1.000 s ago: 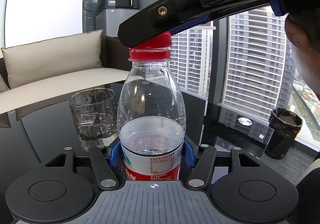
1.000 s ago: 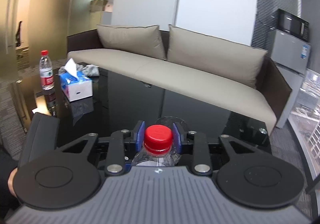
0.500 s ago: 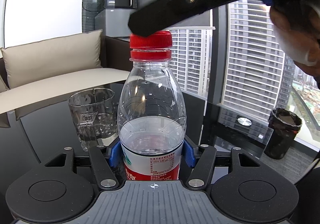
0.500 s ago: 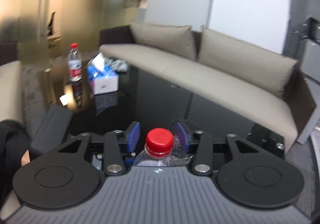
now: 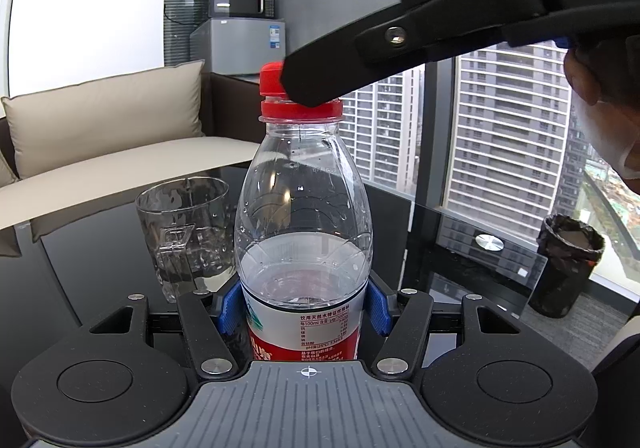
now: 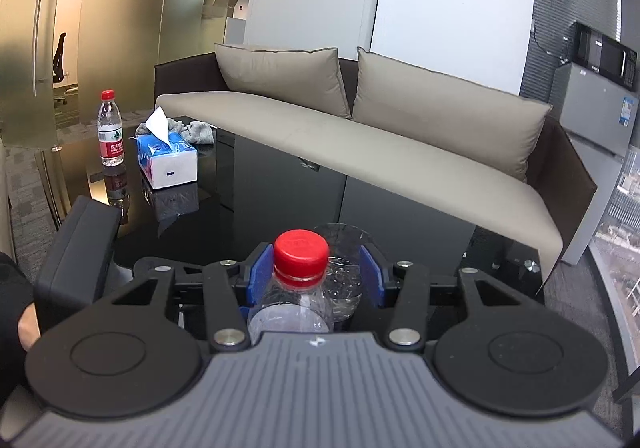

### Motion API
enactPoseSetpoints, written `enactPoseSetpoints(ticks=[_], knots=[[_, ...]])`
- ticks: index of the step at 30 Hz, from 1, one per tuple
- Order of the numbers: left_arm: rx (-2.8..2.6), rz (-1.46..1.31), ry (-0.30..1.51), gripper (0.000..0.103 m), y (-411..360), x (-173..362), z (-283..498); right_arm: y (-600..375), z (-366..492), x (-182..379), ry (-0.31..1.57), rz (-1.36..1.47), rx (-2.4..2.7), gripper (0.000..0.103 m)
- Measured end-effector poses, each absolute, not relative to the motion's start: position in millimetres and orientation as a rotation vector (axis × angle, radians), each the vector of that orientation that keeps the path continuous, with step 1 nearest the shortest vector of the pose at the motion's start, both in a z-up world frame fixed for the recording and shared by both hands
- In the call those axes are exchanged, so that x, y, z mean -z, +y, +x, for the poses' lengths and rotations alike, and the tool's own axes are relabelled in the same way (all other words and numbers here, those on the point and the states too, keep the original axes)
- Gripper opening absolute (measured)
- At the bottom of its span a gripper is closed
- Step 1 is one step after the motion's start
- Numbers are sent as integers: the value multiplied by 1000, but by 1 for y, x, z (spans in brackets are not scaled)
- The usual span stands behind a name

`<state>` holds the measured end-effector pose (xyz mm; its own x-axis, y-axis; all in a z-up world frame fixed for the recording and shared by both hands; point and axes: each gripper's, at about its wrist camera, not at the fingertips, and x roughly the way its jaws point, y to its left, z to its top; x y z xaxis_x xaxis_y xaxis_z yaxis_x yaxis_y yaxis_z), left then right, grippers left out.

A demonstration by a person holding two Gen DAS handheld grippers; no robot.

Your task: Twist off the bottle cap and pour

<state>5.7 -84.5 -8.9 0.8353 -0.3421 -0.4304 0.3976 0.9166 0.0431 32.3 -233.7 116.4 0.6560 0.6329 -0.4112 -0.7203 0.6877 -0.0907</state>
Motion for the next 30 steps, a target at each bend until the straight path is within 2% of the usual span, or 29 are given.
enactPoseSetpoints(ticks=[30], knots=[[394,127,434,56,-74,9,11,-240,31,-113,374,-231,-772,50]])
